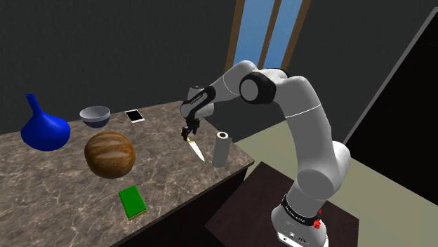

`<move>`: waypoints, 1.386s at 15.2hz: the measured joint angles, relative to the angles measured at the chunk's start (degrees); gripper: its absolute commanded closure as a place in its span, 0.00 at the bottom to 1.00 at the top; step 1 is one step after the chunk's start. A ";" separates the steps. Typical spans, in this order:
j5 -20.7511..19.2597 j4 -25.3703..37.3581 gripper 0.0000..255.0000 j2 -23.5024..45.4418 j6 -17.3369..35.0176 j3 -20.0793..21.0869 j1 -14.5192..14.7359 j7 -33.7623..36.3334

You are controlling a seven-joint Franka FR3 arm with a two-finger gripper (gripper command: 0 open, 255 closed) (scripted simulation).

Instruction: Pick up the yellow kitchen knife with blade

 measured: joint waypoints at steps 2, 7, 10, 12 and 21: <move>0.09 0.53 0.00 1.28 0.76 0.10 -0.12 -0.16; 0.20 0.97 1.00 3.21 2.26 0.23 -0.10 -0.18; 0.21 0.93 1.00 3.21 2.39 0.27 -0.07 -0.18; 0.22 0.93 1.00 3.21 2.42 0.27 -0.07 -0.19; 0.07 0.45 1.00 1.04 0.65 0.08 -0.05 -0.07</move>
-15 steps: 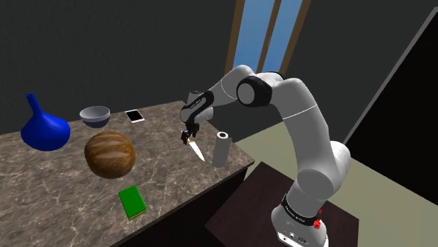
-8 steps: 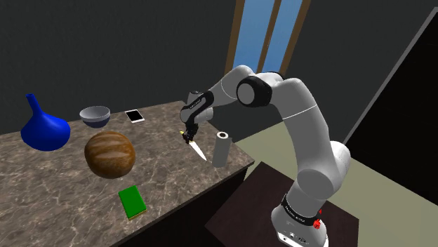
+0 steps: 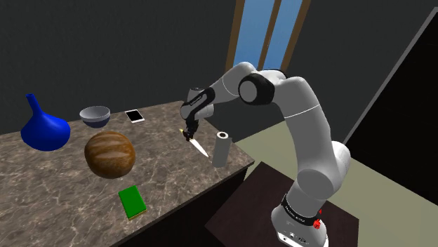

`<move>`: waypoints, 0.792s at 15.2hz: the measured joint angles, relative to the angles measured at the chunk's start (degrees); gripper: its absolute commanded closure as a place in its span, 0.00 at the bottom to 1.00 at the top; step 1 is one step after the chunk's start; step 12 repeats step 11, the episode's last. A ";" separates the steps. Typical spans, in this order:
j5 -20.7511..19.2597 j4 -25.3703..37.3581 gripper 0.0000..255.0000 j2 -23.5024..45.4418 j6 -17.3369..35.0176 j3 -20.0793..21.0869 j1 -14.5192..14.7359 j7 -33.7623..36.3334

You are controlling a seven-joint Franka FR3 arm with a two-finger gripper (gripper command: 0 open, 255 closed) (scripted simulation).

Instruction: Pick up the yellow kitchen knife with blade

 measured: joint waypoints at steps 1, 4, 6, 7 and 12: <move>-0.03 -0.06 1.00 -0.46 -0.40 -0.03 -0.03 -0.02; -0.11 -1.41 1.00 -2.70 -1.29 -0.14 0.04 0.04; -0.22 -1.00 1.00 -3.58 -2.56 -0.22 0.11 0.18; -0.26 -1.14 1.00 -4.13 -2.99 -0.26 0.18 0.28; -0.41 -1.46 1.00 -6.23 -4.75 -0.39 0.28 0.46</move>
